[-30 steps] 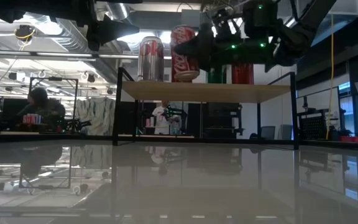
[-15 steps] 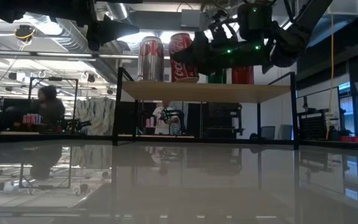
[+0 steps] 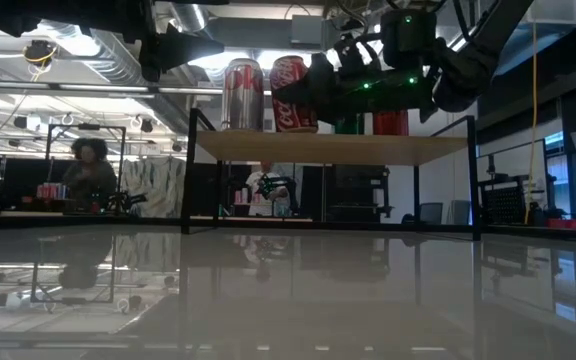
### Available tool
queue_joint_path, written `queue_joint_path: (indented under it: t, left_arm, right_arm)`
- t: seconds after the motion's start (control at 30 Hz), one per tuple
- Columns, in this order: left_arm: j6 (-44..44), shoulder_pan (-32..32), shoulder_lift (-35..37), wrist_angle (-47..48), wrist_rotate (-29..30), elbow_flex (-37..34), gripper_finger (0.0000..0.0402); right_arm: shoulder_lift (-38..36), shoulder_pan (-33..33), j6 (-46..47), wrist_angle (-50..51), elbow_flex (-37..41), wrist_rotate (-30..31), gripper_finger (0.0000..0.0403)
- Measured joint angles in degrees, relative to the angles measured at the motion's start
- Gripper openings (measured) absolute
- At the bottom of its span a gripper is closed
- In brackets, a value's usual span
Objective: Place canned beverage on shelf
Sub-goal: Put the red-white soda can aligned with the other red soda can on the shelf
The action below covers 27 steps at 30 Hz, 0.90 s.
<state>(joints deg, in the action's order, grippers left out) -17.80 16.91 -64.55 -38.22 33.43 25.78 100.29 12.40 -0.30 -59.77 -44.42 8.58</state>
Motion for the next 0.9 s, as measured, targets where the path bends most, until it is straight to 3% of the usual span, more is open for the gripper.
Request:
queue_joint_path:
  t: [0.37, 0.9]
  left_arm:
    - [0.0, 0.0, 0.0, 0.0, -0.1, 0.0, 0.0325]
    - [0.0, 0.0, 0.0, 0.0, -0.1, 0.0, 0.0325]
  right_arm:
    - [0.0, 0.0, -0.1, 1.9, 0.0, 0.0, 0.0345]
    - [-0.3, 0.0, -0.2, 3.5, 0.0, 0.0, 0.0351]
